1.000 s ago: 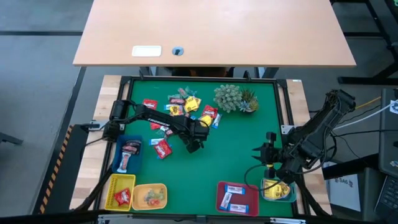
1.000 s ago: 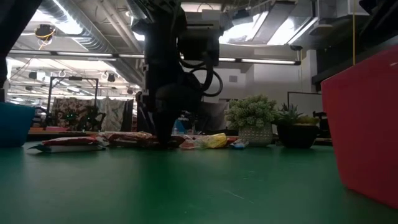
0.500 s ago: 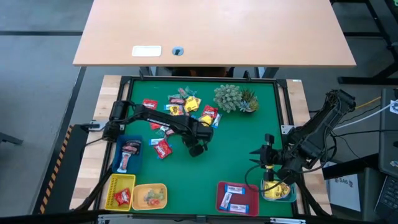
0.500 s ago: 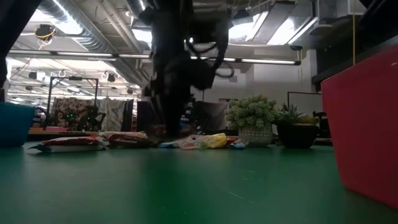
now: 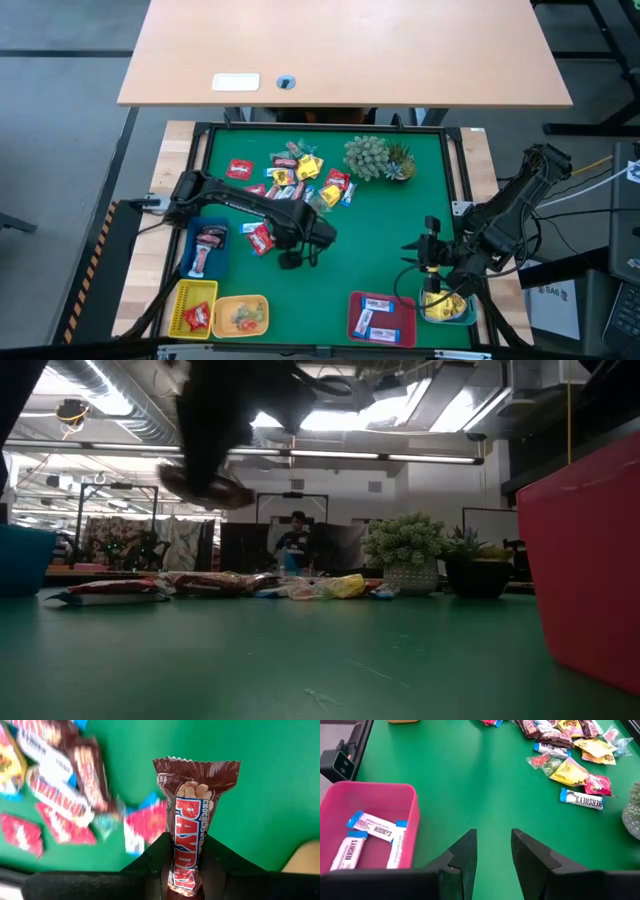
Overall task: Sort candy
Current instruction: Put the brown chocolate into the blue bin
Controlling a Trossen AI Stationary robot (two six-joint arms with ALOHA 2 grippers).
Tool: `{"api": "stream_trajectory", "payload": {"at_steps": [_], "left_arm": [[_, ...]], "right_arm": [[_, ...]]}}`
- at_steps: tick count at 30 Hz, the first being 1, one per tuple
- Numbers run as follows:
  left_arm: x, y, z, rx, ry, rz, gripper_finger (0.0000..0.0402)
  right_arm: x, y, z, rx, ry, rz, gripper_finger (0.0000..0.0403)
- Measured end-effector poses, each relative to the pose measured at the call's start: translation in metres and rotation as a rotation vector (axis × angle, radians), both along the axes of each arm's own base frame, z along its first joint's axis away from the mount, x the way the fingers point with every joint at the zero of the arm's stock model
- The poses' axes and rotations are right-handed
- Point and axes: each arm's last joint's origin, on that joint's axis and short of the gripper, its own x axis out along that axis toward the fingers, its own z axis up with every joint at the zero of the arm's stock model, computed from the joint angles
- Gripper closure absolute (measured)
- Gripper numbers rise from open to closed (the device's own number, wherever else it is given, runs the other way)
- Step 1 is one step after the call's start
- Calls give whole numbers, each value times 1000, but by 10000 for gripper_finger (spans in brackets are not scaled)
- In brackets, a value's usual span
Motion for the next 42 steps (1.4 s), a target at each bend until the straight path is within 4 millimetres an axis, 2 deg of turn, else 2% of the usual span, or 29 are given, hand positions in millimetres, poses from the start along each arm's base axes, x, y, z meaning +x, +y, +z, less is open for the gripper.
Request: {"api": "stream_trajectory", "payload": {"at_steps": [5,11,17,22,26,30,35,42], "left_arm": [[-11,-22,2,1,19,-66,333],[-35,-39,18,34,-23,-113,333],[-84,-41,36,99,-81,-11,333],[-131,-40,40,131,-113,134,333],[-162,-41,35,162,-122,230,333],[-182,-45,26,161,-85,247,333],[-194,-48,10,160,12,223,328],[-202,-42,-7,209,79,257,274]], "right_arm": [[0,0,0,40,-4,-34,283],[0,1,0,76,15,-33,283],[2,4,-1,87,8,-34,283],[5,7,0,116,-24,-37,283],[6,8,2,140,-43,-36,283],[7,9,3,156,-56,-36,283],[7,10,3,165,-58,-41,283],[7,10,3,176,-59,-51,283]]}}
